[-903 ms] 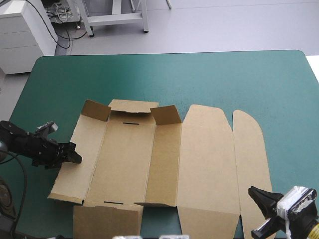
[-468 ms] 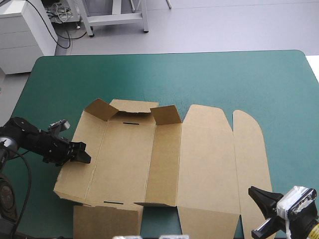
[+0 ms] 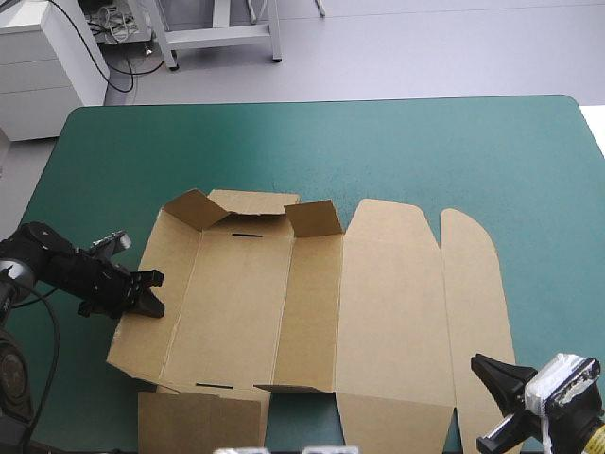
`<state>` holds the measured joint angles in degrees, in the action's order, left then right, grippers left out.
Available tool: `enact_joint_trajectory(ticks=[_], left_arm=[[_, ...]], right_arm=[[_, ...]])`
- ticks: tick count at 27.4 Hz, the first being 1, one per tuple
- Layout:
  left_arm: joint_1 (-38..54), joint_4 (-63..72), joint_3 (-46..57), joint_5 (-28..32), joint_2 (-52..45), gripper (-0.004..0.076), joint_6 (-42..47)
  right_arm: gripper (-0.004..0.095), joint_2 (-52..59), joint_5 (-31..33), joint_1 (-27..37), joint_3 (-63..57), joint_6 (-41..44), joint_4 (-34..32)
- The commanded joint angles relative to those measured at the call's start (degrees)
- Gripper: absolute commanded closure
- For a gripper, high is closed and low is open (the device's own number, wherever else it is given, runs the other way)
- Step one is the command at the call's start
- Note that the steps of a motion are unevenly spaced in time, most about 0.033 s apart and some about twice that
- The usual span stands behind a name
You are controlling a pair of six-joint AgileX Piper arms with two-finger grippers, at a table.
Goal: Fold the box
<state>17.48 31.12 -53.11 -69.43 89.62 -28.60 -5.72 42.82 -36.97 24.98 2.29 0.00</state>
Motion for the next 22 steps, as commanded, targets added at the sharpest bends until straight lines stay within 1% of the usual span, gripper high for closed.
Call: enact_joint_trajectory(ticks=[1,4,7,11,18,19,20,21,22], left_arm=[[-0.2,-1.3,-1.1,-4.0,-1.7,0.0725,0.8],[-0.2,-1.4,-1.2,-4.0,-1.7,0.0729,-0.7],[-0.2,0.0,-2.2,-4.0,-1.7,0.0729,-4.0],[-1.7,-0.6,-7.2,-4.0,-1.7,0.0729,-6.9],[-11.3,-12.4,-25.0,-2.8,-1.6,0.073,-7.3],[-15.3,-16.5,-30.8,-3.4,-1.0,0.073,-9.9],[-17.4,-19.0,-33.0,-3.7,-0.5,0.073,-10.9],[-21.4,-24.1,-38.0,-3.7,0.8,0.0731,-11.1],[-23.5,-26.9,-40.4,-3.7,1.8,0.0731,-11.1]], right_arm=[[0.0924,-0.9,-4.6,0.1,1.4,-0.6,0.0],[0.0924,-0.9,-4.6,0.1,1.4,-0.7,0.3],[0.0924,-0.9,-4.6,0.1,1.4,-0.7,0.3],[0.0924,-0.9,-4.6,0.1,1.4,-0.7,0.3],[0.0924,-0.9,-4.6,0.1,1.4,-0.7,0.5],[0.0924,-0.9,-4.6,0.1,1.4,-0.7,0.5],[0.0924,-0.9,-4.6,0.1,1.4,-0.7,0.5],[0.0924,-0.9,-4.6,0.1,1.4,-0.5,0.5],[0.0924,-0.9,-4.6,0.1,1.4,-0.5,0.5]])
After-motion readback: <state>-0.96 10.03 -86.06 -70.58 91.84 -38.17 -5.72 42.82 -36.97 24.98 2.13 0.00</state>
